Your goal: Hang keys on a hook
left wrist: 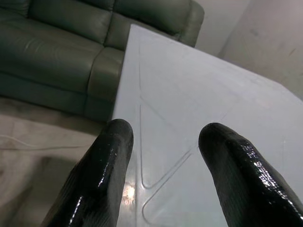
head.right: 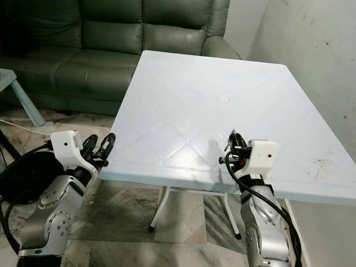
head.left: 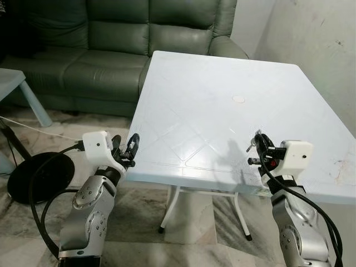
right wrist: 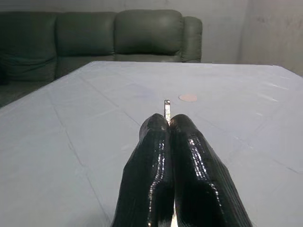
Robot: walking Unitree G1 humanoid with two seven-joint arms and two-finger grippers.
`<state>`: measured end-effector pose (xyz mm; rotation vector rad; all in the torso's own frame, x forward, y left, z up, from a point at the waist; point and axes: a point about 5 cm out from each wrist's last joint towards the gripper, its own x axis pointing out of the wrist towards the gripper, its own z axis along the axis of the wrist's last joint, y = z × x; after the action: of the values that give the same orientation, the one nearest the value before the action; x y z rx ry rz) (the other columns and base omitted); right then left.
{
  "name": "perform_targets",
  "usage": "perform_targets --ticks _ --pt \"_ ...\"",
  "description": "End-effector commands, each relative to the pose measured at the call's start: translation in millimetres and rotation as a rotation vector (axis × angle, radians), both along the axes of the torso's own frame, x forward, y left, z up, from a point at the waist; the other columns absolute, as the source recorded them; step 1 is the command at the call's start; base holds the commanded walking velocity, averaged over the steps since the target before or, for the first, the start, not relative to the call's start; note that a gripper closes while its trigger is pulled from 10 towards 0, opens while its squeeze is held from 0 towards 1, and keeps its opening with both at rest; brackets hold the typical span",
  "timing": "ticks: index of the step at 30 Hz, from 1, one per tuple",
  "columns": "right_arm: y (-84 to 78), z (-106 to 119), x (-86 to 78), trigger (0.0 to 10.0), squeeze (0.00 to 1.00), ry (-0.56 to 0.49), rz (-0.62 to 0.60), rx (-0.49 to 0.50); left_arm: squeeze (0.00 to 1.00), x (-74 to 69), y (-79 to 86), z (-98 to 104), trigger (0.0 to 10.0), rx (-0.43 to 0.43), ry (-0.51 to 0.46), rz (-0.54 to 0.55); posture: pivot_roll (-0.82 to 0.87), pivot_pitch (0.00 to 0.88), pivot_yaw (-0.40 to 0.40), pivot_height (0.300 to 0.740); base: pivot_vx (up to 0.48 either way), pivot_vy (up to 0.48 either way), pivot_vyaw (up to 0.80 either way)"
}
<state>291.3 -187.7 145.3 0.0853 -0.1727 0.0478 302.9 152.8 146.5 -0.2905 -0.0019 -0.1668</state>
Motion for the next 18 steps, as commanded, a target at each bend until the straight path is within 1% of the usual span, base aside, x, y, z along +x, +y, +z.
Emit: perform_targets --ticks 1,6,7,14,18 --pt "-6.5 -5.6 -2.5 10.0 0.00 0.031 -0.040 -0.014 0.00 3.3 1.2 1.7 10.0 0.006 -0.012 0.005 0.03 0.028 -0.062 0.740 0.000 0.000 0.00" --pt "-6.4 -10.9 -2.6 10.0 0.00 0.049 -0.055 -0.040 0.00 7.7 3.6 -1.0 10.0 0.007 -0.011 0.011 0.02 0.000 -0.055 0.740 0.000 0.000 0.00" --pt "-6.2 -14.4 -2.9 10.0 0.00 0.067 -0.066 -0.042 0.00 9.2 4.6 -2.0 10.0 0.009 -0.011 0.012 0.02 0.000 -0.049 0.740 0.000 0.000 0.00" --pt "-2.7 -22.4 -6.8 10.0 0.00 0.090 -0.070 -0.064 0.00 12.5 7.7 -7.2 10.0 0.000 -0.005 0.022 0.01 0.000 -0.042 0.740 0.000 0.000 0.00" --pt "-0.3 -26.2 -5.8 10.0 0.00 0.115 -0.071 -0.066 0.00 15.9 9.6 -7.4 10.0 -0.003 -0.006 0.032 0.01 0.000 -0.039 0.740 0.000 0.000 0.00"
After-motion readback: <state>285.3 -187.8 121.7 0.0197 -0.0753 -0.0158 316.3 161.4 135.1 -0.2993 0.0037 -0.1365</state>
